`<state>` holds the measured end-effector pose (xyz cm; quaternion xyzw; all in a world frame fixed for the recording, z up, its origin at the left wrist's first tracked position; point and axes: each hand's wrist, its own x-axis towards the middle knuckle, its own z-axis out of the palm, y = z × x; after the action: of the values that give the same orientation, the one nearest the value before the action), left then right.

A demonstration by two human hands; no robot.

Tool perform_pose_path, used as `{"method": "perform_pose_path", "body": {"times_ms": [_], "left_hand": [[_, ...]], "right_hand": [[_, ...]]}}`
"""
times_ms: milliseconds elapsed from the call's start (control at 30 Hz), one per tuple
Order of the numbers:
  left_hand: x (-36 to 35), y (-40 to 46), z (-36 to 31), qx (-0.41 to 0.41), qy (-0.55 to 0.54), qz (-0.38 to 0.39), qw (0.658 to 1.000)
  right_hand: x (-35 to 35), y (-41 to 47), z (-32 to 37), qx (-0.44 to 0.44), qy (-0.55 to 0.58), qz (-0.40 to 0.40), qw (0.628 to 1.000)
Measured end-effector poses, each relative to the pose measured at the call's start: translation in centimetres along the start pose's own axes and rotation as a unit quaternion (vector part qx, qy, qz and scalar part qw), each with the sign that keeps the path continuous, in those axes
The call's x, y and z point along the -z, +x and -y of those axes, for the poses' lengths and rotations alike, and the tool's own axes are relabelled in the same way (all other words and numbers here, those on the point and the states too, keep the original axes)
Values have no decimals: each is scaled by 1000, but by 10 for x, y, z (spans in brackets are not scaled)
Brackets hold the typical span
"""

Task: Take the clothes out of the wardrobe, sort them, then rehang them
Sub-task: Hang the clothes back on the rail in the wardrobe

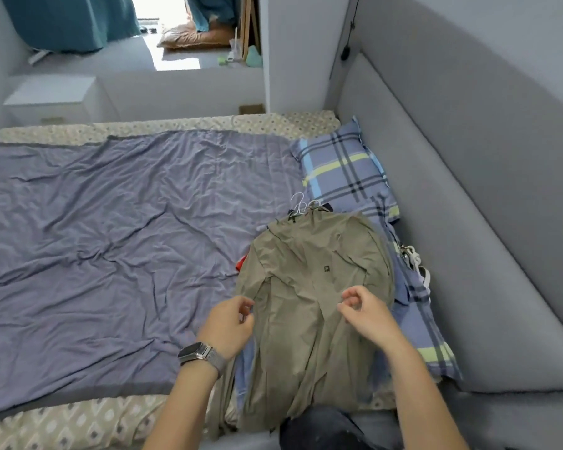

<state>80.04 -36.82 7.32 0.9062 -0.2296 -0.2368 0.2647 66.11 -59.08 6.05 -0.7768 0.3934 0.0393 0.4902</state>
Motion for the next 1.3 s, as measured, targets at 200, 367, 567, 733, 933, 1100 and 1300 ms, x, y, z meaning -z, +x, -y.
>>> {"method": "perform_pose_path", "body": {"times_ms": [200, 367, 567, 733, 933, 1100, 1300], "left_hand": [[-6, 99, -55, 62, -23, -38, 997], [-15, 162, -54, 116, -11, -41, 992], [-36, 204, -40, 166, -7, 2, 986], [-49, 227, -29, 203, -12, 1, 979], [-67, 234, -31, 212, -35, 6, 977], [-71, 225, -25, 221, -36, 5, 975], [-64, 223, -27, 170, -33, -49, 984]], "right_hand": [[68, 131, 3, -5, -61, 76, 995], [69, 240, 1, -21, -104, 119, 987], [48, 345, -10, 6, -209, 180, 961], [35, 419, -3, 109, -336, 26, 935], [-2, 449, -31, -5, -357, 100, 929], [-23, 424, -24, 12, -437, 57, 897], [3, 364, -5, 173, -355, 116, 911]]}}
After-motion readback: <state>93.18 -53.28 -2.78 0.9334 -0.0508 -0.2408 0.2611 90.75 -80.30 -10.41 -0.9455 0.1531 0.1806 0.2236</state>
